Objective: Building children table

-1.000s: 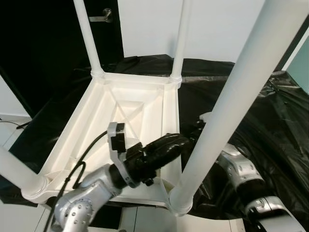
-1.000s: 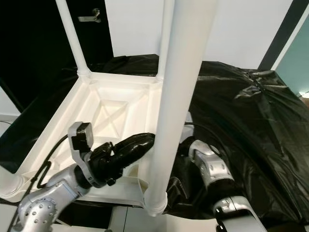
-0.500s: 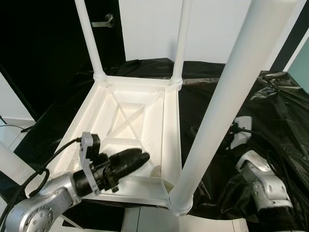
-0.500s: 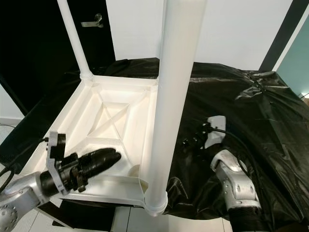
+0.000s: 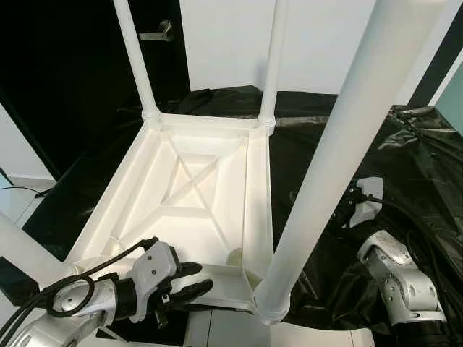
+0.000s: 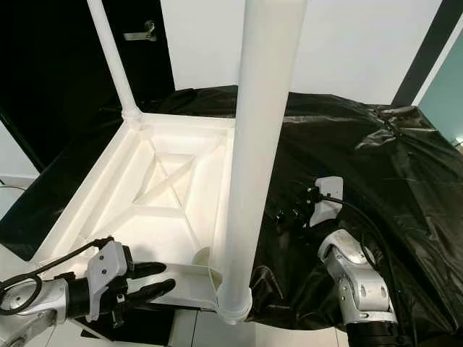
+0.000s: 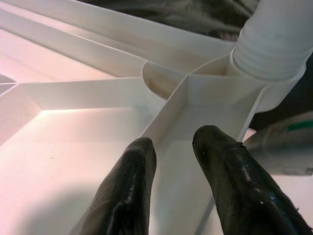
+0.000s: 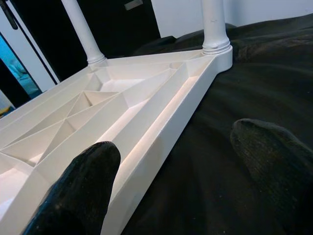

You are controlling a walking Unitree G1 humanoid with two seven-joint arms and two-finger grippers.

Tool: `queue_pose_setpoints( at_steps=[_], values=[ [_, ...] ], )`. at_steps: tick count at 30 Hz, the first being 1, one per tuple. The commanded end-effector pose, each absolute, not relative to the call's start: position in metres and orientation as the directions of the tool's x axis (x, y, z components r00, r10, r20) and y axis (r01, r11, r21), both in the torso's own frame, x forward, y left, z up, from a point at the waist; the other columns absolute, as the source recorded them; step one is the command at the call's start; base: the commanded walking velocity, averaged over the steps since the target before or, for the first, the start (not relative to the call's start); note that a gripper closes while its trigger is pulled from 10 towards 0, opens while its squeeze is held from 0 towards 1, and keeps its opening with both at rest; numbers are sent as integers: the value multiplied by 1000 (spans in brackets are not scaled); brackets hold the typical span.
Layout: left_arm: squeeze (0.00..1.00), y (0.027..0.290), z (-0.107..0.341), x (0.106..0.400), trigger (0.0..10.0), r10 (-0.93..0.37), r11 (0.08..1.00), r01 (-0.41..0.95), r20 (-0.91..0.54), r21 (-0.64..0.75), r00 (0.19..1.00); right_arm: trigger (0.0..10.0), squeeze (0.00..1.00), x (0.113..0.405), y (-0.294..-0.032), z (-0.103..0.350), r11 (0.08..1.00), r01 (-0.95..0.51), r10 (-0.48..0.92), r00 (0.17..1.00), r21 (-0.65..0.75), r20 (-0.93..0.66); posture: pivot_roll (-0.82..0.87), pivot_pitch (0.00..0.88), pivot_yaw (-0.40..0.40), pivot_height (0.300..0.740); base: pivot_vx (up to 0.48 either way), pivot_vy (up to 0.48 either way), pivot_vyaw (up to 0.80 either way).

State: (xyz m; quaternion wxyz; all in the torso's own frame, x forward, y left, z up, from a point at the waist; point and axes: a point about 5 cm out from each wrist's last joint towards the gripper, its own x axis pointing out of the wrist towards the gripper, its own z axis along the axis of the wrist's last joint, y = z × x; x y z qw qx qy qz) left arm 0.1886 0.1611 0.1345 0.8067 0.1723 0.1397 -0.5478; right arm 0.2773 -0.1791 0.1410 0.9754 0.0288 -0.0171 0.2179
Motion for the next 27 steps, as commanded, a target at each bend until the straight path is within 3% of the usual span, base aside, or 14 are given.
queue_pose_setpoints(
  at_steps=[1,8,11,16,21,27],
  values=[
    [0,162,133,178,10000,-865,157,983,-468,90,181,10000,0,279,-182,144,906,-422,420,907,40,37,89,0,-18,740,0,0,0],
    [0,165,145,175,10000,-893,163,985,-415,63,174,10000,0,281,-187,145,910,-413,412,911,31,31,92,0,-20,740,0,0,0],
    [0,164,158,164,10000,-926,124,992,-358,1,117,10000,0,282,-188,144,911,-411,411,911,28,25,98,0,-19,740,0,0,0],
    [0,165,130,164,10000,-851,86,994,-514,71,111,10000,0,284,-182,144,909,-415,414,910,29,26,95,0,-17,740,0,0,0],
    [0,166,119,166,10000,-813,71,993,-571,98,114,10000,0,285,-181,145,908,-417,416,909,28,29,94,0,-16,740,0,0,0],
    [0,172,106,182,10000,-741,110,976,-639,190,208,10000,0,286,-183,149,911,-412,411,911,18,37,74,0,-4,740,0,0,0]
  ],
)
